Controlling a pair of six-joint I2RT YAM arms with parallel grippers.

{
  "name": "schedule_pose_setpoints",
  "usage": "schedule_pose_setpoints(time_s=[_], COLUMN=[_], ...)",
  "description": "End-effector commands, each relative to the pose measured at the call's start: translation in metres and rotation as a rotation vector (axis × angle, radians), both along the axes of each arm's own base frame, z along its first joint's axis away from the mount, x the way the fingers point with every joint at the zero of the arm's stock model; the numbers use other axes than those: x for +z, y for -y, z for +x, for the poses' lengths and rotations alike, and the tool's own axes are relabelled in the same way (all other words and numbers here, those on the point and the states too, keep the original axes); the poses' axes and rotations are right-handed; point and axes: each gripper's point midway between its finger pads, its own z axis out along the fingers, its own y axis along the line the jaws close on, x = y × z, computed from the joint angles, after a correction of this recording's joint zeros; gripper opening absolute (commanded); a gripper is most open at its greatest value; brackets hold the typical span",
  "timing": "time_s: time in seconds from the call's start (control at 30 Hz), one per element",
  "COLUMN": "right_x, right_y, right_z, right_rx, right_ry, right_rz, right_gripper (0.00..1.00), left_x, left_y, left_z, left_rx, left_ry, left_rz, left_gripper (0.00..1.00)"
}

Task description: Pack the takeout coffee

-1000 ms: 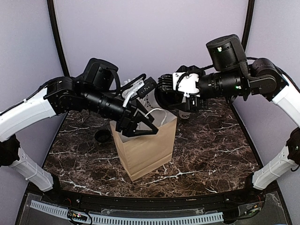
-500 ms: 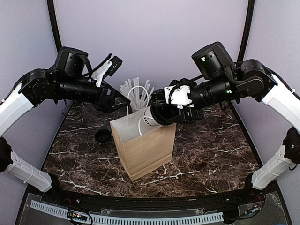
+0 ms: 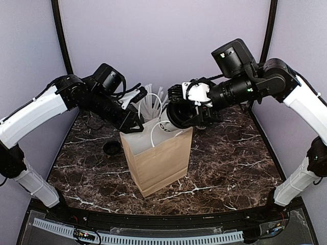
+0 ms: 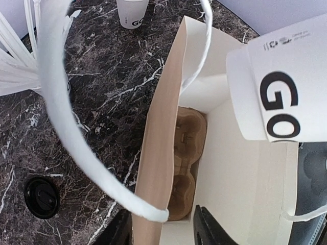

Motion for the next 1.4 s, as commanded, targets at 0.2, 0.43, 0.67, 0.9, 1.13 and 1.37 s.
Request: schedule_pose_setpoints(time_s=[0.2, 0.43, 0.67, 0.9, 1.13, 1.37], right_x=[0.033, 0.053, 0.049, 0.025, -0.008, -0.026], right_y=[0.003, 0.008, 0.008, 0.007, 0.007, 0.012], right_z=[0.017, 0.032, 0.025, 0.019, 0.02, 0.022], right_rx=[-0.046, -0.096, -0.076, -0.037, -0.025, -0.026], right_ry=[0.058, 0.092, 0.042, 0.011, -0.001, 0.01], right_rz=[0.096, 0.153, 0.15, 0.097, 0.023, -0.026], right_gripper=[0.47, 0.46, 0.46, 0.46, 0.45, 0.44], left_x=[0.004, 0.031, 0.05, 0.052, 0.047, 0.051], left_y=[-0.003, 0.003, 0.007, 0.02, 0.04, 0.05], left_z=[-0.002, 0.013, 0.016, 0.011, -0.005, -0.014], left_rx=[-0.076, -0.13, -0.161, -0.179, -0.245, -0.27], left_ry=[-0.001, 0.121, 0.237, 0.36, 0.43, 0.46], left_rz=[0.066, 0.083, 0.12, 0.196, 0.233, 0.211], left_gripper=[0.13, 0.0, 0.0, 0.0, 0.0, 0.0])
